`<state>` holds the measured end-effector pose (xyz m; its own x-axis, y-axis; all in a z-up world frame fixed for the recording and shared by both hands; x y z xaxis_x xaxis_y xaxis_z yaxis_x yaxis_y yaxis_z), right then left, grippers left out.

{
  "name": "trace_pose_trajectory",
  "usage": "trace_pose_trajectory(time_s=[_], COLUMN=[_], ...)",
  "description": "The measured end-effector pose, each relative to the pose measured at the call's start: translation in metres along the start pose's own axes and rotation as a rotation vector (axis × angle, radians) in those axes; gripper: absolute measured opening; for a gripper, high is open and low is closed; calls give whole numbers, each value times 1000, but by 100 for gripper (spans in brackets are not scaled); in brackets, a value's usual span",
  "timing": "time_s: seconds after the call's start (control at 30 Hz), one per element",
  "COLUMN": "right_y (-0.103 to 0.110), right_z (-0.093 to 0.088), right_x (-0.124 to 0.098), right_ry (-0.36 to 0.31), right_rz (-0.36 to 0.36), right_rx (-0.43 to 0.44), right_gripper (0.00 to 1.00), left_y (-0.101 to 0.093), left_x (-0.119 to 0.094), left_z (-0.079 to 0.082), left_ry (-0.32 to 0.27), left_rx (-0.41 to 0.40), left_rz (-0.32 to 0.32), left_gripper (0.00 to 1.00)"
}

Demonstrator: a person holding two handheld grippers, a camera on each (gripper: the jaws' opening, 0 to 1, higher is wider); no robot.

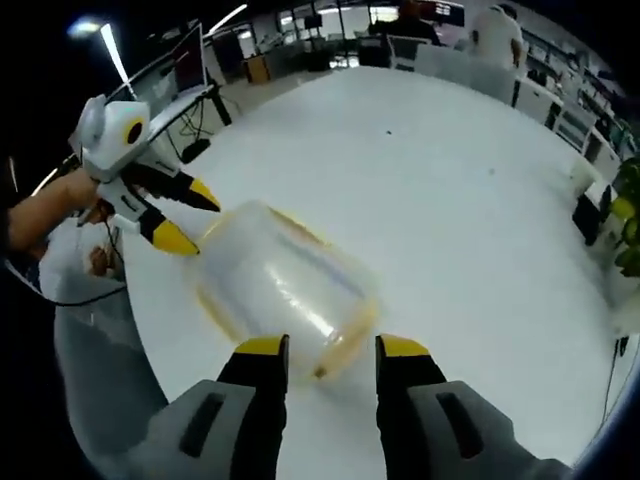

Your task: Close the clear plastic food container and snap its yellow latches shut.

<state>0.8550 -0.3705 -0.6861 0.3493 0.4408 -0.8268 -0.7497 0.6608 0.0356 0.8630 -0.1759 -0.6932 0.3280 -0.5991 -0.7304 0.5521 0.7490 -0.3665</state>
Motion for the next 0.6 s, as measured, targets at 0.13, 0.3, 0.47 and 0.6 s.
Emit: trace_pose_trajectory(time_s=[0.13, 0.3, 0.47, 0.6], right_y=[4, 6, 9, 10], right_z=[-4, -4, -4, -4], right_x=[4, 6, 8, 9], right_ry=[-6, -26, -34, -35], right_rz=[-1, 4, 13, 11], right_rx=[25, 56, 72, 75], right_gripper=[31, 30, 34, 35], left_y=[-2, -4, -14, -13], left_x=[4, 7, 11, 12], left_z=[-2, -3, -8, -7], left_ry=[-7, -15, 6, 0], left_rx=[-41, -85, -99, -94], left_rz=[-1, -8, -34, -30], left_gripper=[32, 31, 36, 38])
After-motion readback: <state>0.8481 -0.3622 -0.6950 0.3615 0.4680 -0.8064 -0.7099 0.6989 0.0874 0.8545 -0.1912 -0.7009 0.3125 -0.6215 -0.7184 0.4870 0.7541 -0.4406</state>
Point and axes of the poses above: the point that each gripper's makers call its tool centre point, and the gripper's own axes: x roughly forward along the fingers, y roughly to its left, z roughly out of its top, the point moved 3 cm from there along -x, roughly backward along the fingers, and after that the axes turned 14 degrees about -x, right-handed, at the moved point
